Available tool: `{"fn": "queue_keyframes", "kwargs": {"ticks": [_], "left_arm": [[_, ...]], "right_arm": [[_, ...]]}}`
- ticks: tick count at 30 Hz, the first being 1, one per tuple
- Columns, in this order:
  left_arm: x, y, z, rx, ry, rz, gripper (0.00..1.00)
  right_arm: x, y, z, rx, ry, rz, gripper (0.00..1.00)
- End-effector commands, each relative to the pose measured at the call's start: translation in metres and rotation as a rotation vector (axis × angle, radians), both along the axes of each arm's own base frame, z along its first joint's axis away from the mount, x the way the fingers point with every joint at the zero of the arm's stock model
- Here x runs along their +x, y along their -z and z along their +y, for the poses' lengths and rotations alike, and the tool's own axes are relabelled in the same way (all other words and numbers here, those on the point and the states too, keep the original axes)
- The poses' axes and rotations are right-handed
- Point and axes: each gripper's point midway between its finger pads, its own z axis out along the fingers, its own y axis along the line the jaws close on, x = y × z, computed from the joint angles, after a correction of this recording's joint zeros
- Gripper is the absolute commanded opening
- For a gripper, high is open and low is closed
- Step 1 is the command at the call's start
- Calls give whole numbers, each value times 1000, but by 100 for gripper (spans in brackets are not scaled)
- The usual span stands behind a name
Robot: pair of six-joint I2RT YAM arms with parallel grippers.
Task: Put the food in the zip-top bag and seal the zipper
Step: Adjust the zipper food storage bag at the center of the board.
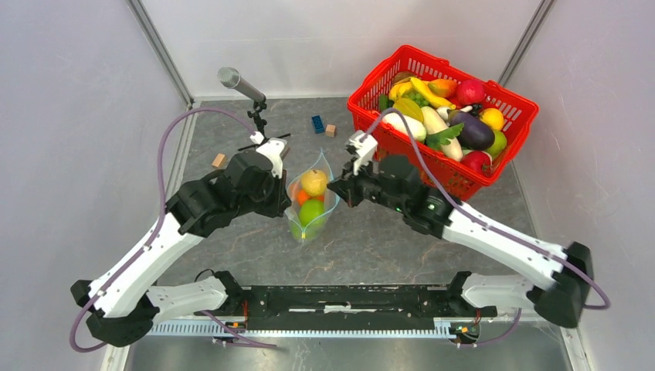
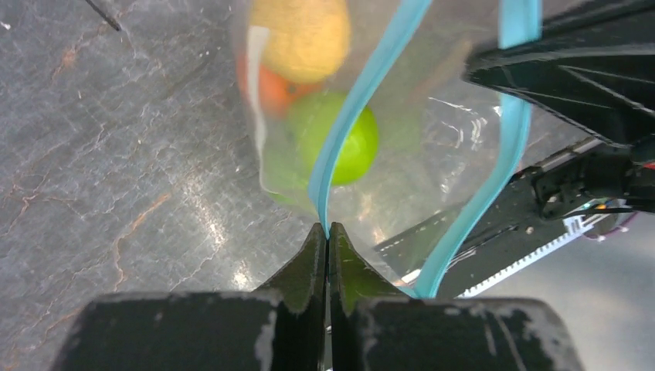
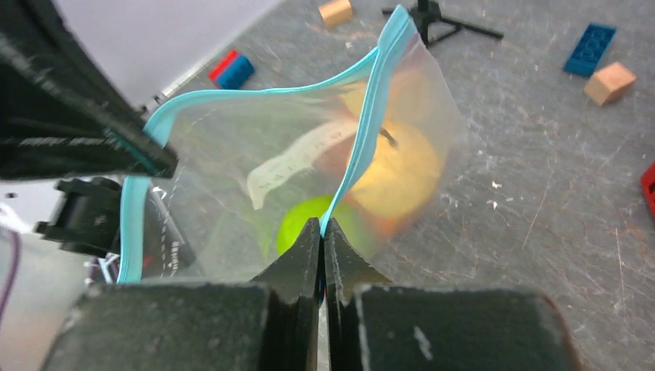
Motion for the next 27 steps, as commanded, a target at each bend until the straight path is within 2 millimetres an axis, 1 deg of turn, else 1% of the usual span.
{"fn": "queue_keyframes", "kwargs": {"ticks": [1, 2, 3, 4, 6, 8, 10, 12, 14, 15, 16, 18, 20, 22, 24, 26, 27], "left_arm": [[-5, -34, 10, -68, 14, -109, 2], [-2, -31, 12, -40, -2, -103, 2], [-1, -30, 10, -35, 1, -87, 2], [-4, -27, 3, -50, 29, -63, 2], [-9, -23, -18, -118, 106, -35, 2], [-13, -26, -31, -173, 145, -18, 2], [-11, -34, -31, -224, 116, -53, 2], [-7, -40, -22, -232, 78, -101, 2], [-6, -42, -16, -223, 61, -120, 2], [-5, -37, -15, -205, 60, -119, 2], [-4, -31, -15, -184, 62, -109, 2], [1, -11, -16, -130, 45, -71, 2], [5, 8, -18, -93, 33, -37, 2], [7, 25, -21, -71, 26, -12, 2], [9, 35, -23, -67, 19, -3, 2], [11, 40, -24, -66, 18, -3, 2], [12, 42, -25, -66, 19, -4, 2]], "right_arm": [[-9, -67, -13, 213, 15, -114, 6], [4, -47, -20, 124, 92, -84, 5], [10, -37, -22, 71, 122, -64, 4], [12, -23, -21, 19, 119, -45, 4], [10, -9, -13, 4, 80, -32, 5], [7, 1, -6, 18, 49, -21, 9], [9, 15, -6, -14, 57, -5, 12], [15, 27, -14, -64, 106, 8, 14], [18, 33, -18, -92, 116, 10, 30], [19, 32, -21, -99, 127, 8, 45], [21, 28, -24, -101, 138, -2, 54], [21, 14, -26, -85, 136, -43, 57], [22, -9, -34, -58, 154, -90, 60], [23, -31, -46, -44, 180, -153, 67], [28, -56, -70, -36, 275, -216, 72], [38, -81, -107, -32, 437, -273, 78], [45, -91, -130, -43, 548, -295, 80]]}}
